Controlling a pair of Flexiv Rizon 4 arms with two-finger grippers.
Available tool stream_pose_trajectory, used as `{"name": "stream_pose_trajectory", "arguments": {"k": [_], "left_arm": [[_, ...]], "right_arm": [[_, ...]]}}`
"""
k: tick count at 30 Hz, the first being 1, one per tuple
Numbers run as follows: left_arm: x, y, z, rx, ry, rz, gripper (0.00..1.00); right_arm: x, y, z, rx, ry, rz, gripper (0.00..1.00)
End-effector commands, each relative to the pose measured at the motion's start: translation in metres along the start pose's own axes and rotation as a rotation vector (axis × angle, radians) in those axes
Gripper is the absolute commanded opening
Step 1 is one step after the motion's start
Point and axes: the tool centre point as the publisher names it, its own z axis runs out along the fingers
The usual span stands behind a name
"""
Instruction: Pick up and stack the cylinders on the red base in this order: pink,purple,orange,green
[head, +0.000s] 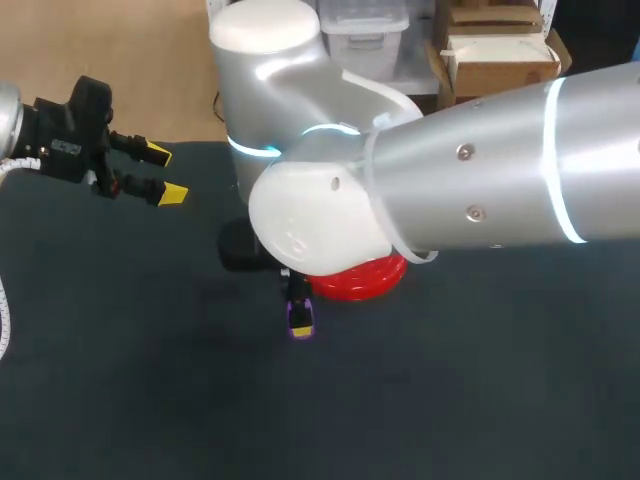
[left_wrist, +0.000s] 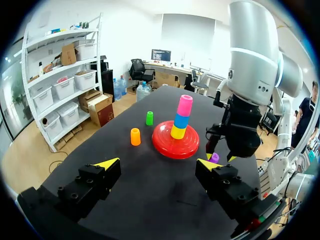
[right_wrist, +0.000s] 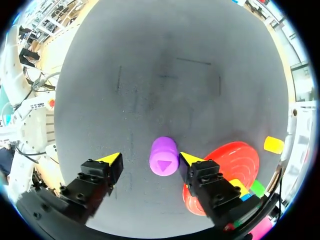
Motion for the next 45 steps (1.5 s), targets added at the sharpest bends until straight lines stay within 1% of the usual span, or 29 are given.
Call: {"name": "stream_pose_trajectory", "arguments": {"k": [1,2,5,6,7,8,9,14,18,19,20,21,22,27,31,38,45], "left_arm": [[0.001,0.0,0.0,0.0,-0.003,0.002,1.0],[0.001,0.0,0.0,0.0,-0.003,0.002,1.0],[0.001,0.0,0.0,0.0,-0.003,0.002,1.0],[0.001,0.0,0.0,0.0,-0.003,0.002,1.0],[0.001,0.0,0.0,0.0,-0.003,0.002,1.0],[0.001,0.0,0.0,0.0,-0.003,0.002,1.0],[0.001,0.0,0.0,0.0,-0.003,0.002,1.0],[0.001,0.0,0.0,0.0,-0.003,0.002,1.0],[0.001,0.0,0.0,0.0,-0.003,0.002,1.0],[0.001,0.0,0.0,0.0,-0.003,0.002,1.0],[0.001,0.0,0.0,0.0,-0.003,0.002,1.0],[0.001,0.0,0.0,0.0,-0.003,0.002,1.0],[0.001,0.0,0.0,0.0,-0.003,0.002,1.0],[0.001,0.0,0.0,0.0,-0.003,0.002,1.0],[0.001,0.0,0.0,0.0,-0.003,0.002,1.0],[0.001,0.0,0.0,0.0,-0.003,0.002,1.0],[0.001,0.0,0.0,0.0,-0.003,0.002,1.0]], "right_arm": [[0.002,0.0,0.002,0.002,0.0,0.007,0.67],[0.002,0.0,0.002,0.002,0.0,0.01,0.64],[0.002,0.0,0.002,0.006,0.001,0.013,0.41],[0.002,-0.001,0.002,0.006,0.001,0.014,0.31],[0.002,-0.002,0.002,0.008,0.005,0.016,0.13],[0.001,-0.002,0.001,0.009,0.006,0.017,0.05],[0.001,-0.004,0.0,0.016,0.012,0.02,0.0],[0.003,-0.01,-0.008,0.046,0.024,0.029,0.0],[0.005,-0.013,-0.012,0.053,0.027,0.032,0.0],[0.005,-0.014,-0.012,0.056,0.027,0.028,0.06],[0.005,-0.015,-0.013,0.057,0.025,0.026,0.37],[0.006,-0.015,-0.015,0.059,0.019,0.026,0.95],[0.005,-0.015,-0.017,0.065,0.011,0.027,1.0],[0.005,-0.011,-0.025,0.09,-0.014,0.034,1.0],[0.004,-0.008,-0.027,0.096,-0.017,0.033,1.0],[0.002,-0.004,-0.014,0.094,-0.002,0.025,1.0],[0.003,-0.004,-0.008,0.098,0.001,0.036,1.0]]}}
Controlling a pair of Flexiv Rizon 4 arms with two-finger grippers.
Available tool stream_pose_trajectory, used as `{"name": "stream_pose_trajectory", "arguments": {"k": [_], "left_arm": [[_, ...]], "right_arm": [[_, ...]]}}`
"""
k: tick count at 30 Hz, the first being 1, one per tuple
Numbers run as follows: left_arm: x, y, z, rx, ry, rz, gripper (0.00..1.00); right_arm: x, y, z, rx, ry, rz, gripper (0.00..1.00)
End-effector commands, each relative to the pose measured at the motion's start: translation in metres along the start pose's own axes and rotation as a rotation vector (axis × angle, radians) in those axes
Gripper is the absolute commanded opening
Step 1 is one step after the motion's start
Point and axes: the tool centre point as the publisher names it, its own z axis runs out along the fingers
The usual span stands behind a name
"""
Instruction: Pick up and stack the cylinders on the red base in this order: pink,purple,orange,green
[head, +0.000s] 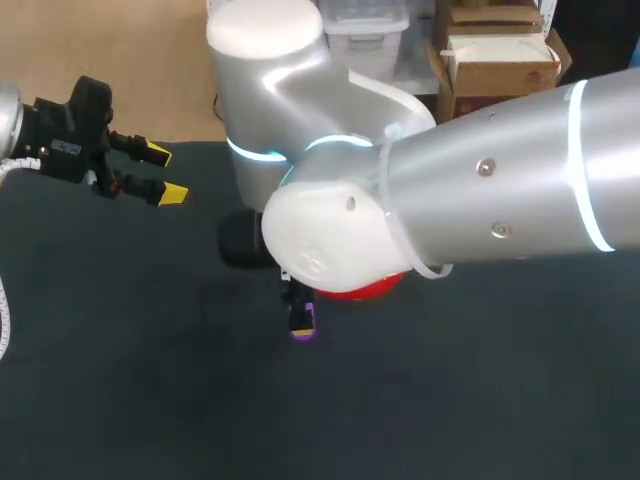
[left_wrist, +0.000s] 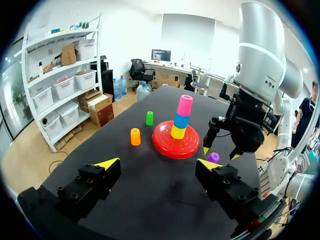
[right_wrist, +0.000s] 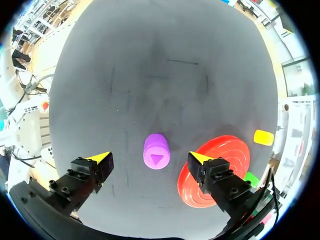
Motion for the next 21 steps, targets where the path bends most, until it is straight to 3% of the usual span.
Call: {"name": "stream_pose_trajectory", "arguments": {"k": [1,4,6,9,11,14,17,21], "left_arm": [[0.001,0.0,0.0,0.0,-0.003,0.002,1.0],[0.001,0.0,0.0,0.0,-0.003,0.002,1.0],[0.001,0.0,0.0,0.0,-0.003,0.002,1.0],[0.001,0.0,0.0,0.0,-0.003,0.002,1.0],[0.001,0.0,0.0,0.0,-0.003,0.002,1.0],[0.001,0.0,0.0,0.0,-0.003,0.002,1.0],[0.001,0.0,0.0,0.0,-0.003,0.002,1.0],[0.001,0.0,0.0,0.0,-0.003,0.002,1.0]], "right_arm": [[0.001,0.0,0.003,0.006,-0.002,0.005,1.0],[0.002,0.0,0.006,0.006,-0.002,0.011,1.0],[0.002,0.0,0.006,0.008,-0.002,0.015,0.95],[0.001,0.0,0.008,0.009,-0.004,0.02,0.78],[0.001,0.0,0.009,0.01,-0.006,0.023,0.47],[0.0,0.0,0.011,0.01,-0.009,0.026,0.2],[-0.001,0.0,0.013,0.008,-0.007,0.027,0.05],[-0.001,0.0,0.014,0.011,0.003,0.034,0.0]]}}
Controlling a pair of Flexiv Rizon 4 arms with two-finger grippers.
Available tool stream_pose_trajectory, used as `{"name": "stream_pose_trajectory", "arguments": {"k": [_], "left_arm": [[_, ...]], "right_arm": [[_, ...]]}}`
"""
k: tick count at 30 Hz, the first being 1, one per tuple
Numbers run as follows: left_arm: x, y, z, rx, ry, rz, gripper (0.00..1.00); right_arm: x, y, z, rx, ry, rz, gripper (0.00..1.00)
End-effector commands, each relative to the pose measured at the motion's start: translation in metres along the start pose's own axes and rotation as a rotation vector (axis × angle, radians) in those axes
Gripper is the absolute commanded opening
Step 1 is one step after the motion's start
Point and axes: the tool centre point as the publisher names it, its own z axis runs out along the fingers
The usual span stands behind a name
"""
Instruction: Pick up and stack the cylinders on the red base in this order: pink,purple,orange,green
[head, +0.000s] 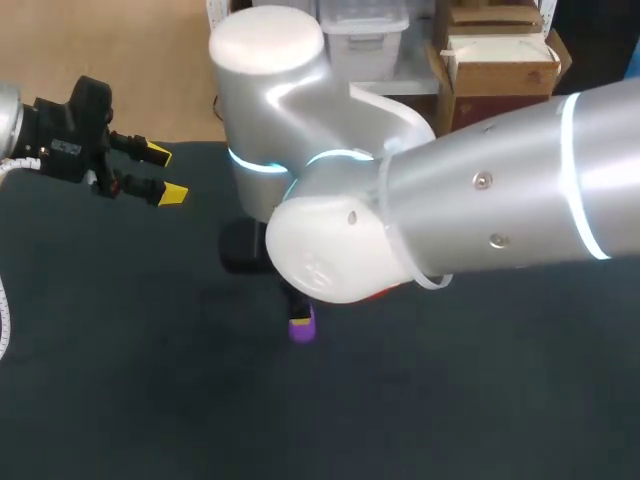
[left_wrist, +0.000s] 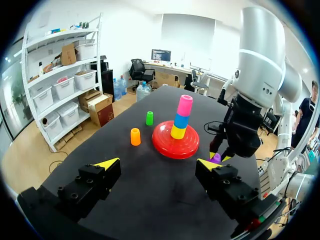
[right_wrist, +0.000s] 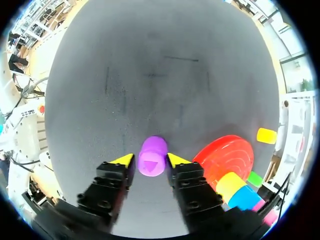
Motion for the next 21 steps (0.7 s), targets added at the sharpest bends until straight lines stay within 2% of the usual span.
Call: {"name": "stream_pose_trajectory", "arguments": {"k": [1,6,14,21], "left_arm": [[0.001,0.0,0.0,0.0,-0.003,0.002,1.0],[0.001,0.0,0.0,0.0,-0.003,0.002,1.0],[0.001,0.0,0.0,0.0,-0.003,0.002,1.0],[0.001,0.0,0.0,0.0,-0.003,0.002,1.0]], "right_arm": [[0.0,0.001,-0.001,0.019,0.008,0.016,0.0],[0.003,-0.007,-0.027,0.078,0.002,0.044,0.0],[0.015,-0.04,-0.112,0.165,-0.049,0.12,0.0],[0.039,-0.068,-0.166,0.221,-0.101,0.19,0.0]]}}
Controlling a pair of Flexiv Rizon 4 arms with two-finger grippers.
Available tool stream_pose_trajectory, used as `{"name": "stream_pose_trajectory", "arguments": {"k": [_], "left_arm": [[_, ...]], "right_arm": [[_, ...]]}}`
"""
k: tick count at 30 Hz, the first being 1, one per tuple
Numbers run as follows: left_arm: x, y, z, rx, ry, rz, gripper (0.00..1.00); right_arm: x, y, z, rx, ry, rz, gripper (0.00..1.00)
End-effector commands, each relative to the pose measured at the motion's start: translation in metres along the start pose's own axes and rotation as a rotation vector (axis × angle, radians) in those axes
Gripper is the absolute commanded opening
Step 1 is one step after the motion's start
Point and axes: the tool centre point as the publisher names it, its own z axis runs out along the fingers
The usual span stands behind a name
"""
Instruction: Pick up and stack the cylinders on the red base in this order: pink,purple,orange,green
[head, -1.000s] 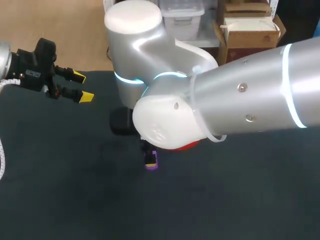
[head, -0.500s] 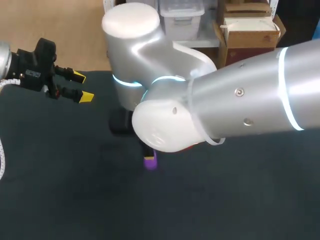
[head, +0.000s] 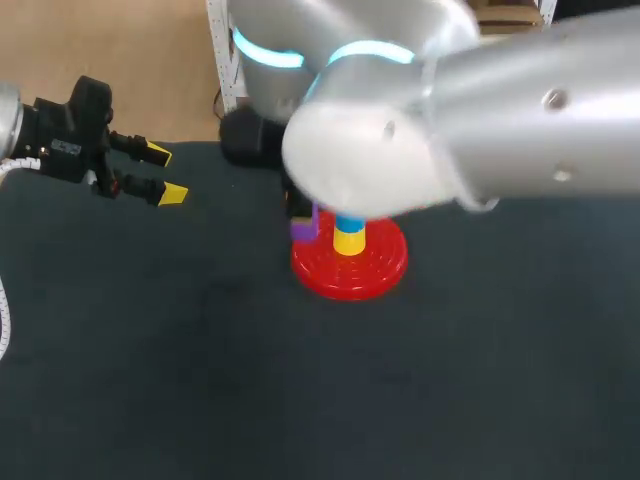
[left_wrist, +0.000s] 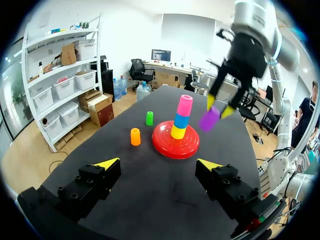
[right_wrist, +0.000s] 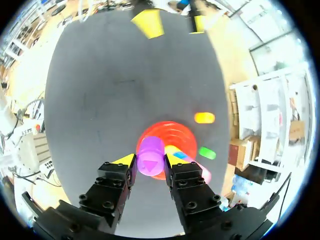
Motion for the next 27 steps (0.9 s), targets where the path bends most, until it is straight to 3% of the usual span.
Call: {"name": "stream_pose_trajectory", "arguments": {"k": [1,10,27], "left_arm": [[0.001,0.0,0.0,0.0,-0.003,0.002,1.0],[0.001,0.0,0.0,0.0,-0.003,0.002,1.0],[0.001,0.0,0.0,0.0,-0.003,0.002,1.0]], "right_arm": [[0.017,-0.016,-0.035,0.015,-0.032,0.021,0.0],[0.033,-0.04,-0.051,-0.01,-0.073,0.084,0.0],[0.055,-0.059,-0.038,-0.082,-0.002,0.101,0.0]]}}
